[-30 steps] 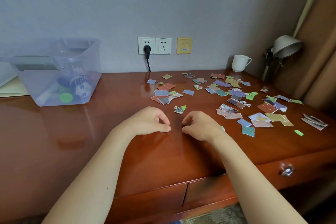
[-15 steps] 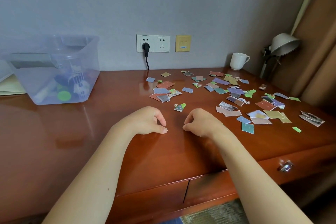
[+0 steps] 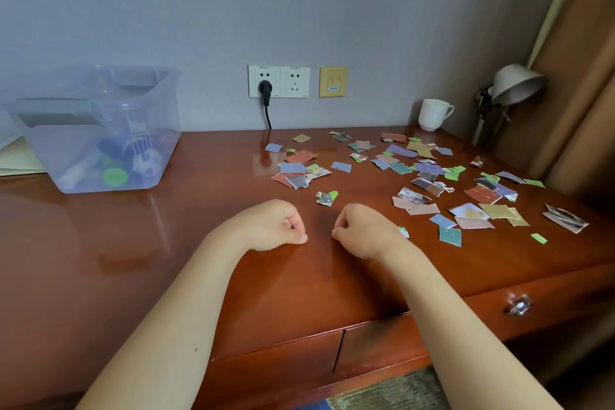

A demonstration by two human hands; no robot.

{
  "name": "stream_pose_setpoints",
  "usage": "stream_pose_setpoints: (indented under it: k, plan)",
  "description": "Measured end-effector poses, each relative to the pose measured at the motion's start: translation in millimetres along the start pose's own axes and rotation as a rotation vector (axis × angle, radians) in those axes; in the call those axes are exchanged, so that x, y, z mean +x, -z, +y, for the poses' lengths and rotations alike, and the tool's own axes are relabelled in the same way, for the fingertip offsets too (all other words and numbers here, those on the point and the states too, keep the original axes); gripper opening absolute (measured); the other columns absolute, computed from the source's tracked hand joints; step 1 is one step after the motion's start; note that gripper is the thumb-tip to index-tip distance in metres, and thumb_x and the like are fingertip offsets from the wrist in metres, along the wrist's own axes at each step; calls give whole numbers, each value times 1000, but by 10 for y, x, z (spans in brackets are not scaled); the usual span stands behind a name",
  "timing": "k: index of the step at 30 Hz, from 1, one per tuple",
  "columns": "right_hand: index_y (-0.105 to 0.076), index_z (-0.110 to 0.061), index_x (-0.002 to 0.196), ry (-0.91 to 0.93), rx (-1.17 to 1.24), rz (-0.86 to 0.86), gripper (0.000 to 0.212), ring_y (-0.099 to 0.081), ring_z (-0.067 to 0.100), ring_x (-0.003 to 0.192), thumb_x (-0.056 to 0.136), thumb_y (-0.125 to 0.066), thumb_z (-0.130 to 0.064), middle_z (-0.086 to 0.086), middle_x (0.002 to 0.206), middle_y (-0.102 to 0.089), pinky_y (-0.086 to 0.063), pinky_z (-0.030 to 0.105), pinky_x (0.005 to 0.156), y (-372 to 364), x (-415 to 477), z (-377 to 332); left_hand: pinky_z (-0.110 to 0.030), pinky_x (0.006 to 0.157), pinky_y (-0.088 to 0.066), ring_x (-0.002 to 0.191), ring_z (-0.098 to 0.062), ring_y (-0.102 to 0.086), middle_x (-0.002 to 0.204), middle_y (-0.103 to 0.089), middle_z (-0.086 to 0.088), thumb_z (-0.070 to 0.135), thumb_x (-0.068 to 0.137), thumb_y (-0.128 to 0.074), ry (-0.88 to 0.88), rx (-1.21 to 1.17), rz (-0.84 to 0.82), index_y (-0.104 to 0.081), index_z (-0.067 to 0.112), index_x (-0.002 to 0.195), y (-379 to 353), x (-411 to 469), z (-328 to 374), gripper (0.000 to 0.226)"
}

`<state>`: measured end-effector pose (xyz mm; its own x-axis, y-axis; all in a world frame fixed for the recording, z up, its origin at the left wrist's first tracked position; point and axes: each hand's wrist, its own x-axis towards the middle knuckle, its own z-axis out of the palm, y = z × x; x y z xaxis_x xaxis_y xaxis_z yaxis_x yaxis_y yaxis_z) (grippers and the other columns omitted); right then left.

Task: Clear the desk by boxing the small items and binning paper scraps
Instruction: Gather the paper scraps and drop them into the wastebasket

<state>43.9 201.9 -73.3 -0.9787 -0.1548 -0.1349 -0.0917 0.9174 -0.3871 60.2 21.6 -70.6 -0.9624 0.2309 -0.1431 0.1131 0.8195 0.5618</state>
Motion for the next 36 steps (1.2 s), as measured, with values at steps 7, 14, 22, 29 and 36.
stream_pose_setpoints:
  k: [7,14,22,29,36]
  plan:
    - [-63,-3,84,62,371,104,23,-48,18,60,96,-49,-17,5,66,-48,-45,24,54,104,-50,43,-18,53,-28,59,-7,-35,80,-43,1,27,96,-58,35,-898,-23,-62,15,97,-72,27,184,13]
    - [-55,-9,89,-62,1437,-32,10,-33,10,50,97,-49,-6,8,74,-52,-23,16,37,198,-116,286,-16,42,-39,58,-7,-50,76,-57,-2,15,93,-59,186,-1548,-192,-56,8,95,-126,150,376,8]
    - [-62,-9,85,-238,1682,2,18,-49,13,55,94,-52,-20,6,68,-58,-39,17,38,325,-192,516,-20,51,-52,74,-15,-61,82,-64,-6,14,93,-60,266,-1669,-234,-65,9,97,-264,241,663,8]
    - [-52,-15,80,-214,1310,82,15,-31,8,47,89,-64,-17,1,64,-46,-21,17,36,396,-181,724,-15,40,-30,48,-6,-36,72,-50,0,25,91,-64,187,-837,-35,-62,14,104,-388,349,803,17]
    - [-59,-18,119,-111,283,147,30,-55,13,97,90,-64,-23,0,115,-59,-49,27,78,360,-82,846,-21,65,-43,88,-12,-56,97,-53,3,37,81,-73,37,-114,-41,-56,24,123,-425,425,788,47]
